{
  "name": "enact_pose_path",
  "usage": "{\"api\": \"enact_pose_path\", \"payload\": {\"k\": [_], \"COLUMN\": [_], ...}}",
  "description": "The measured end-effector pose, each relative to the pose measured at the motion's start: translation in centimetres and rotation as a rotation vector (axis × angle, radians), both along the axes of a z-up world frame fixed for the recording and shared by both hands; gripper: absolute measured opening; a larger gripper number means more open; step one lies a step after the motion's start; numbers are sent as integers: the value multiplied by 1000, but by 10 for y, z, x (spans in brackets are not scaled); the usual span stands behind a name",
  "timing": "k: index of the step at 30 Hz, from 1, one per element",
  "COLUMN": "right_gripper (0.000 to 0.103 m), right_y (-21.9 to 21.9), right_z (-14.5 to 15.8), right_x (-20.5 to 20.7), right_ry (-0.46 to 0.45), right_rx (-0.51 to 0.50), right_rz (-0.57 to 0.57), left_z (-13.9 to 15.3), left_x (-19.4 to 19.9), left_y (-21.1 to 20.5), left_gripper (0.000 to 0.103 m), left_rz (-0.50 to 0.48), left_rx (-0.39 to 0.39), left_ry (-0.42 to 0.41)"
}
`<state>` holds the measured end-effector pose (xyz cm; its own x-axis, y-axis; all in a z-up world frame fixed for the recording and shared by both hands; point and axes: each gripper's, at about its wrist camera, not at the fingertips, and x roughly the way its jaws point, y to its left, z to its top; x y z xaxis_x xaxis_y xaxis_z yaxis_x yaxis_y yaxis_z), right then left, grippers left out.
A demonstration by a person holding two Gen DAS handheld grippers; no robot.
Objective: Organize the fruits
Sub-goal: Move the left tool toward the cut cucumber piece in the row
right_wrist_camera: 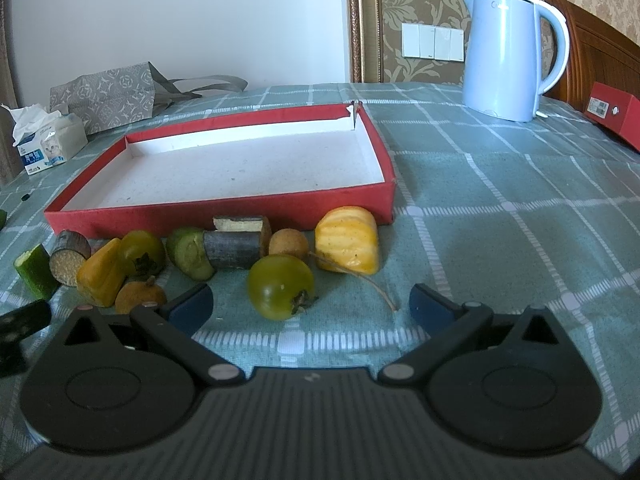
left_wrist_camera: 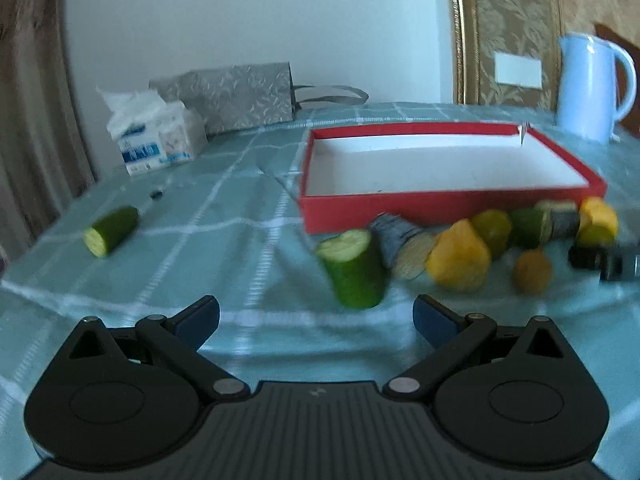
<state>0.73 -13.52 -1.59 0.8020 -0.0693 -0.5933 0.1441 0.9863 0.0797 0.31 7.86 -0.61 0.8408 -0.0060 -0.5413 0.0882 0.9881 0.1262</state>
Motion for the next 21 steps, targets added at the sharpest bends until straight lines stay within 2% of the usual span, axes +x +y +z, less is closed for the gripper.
{"api": "enact_pose_path", "payload": {"k": [4,10,14,21], "right_gripper": [103,103,103,103], "right_y": [0,-1,-1,-1], "right_z": [0,0,0,1], "right_x": [-1,-1,-1,-1], "right_ry": [0,1,1,2], "right_rx": [4,7,9,8], "right_rz": [1,6,7,6], "left_z": [3,-2,1,-3], "left_x": [-5,18,30,38], "left_y": [15,1,-7,7], "left_gripper": [103,103,103,103], "left_rz": [-27,-41,-92,-122], "left_rx": [-24,-8,13,-38], "left_ry": [12,43,29,48]}}
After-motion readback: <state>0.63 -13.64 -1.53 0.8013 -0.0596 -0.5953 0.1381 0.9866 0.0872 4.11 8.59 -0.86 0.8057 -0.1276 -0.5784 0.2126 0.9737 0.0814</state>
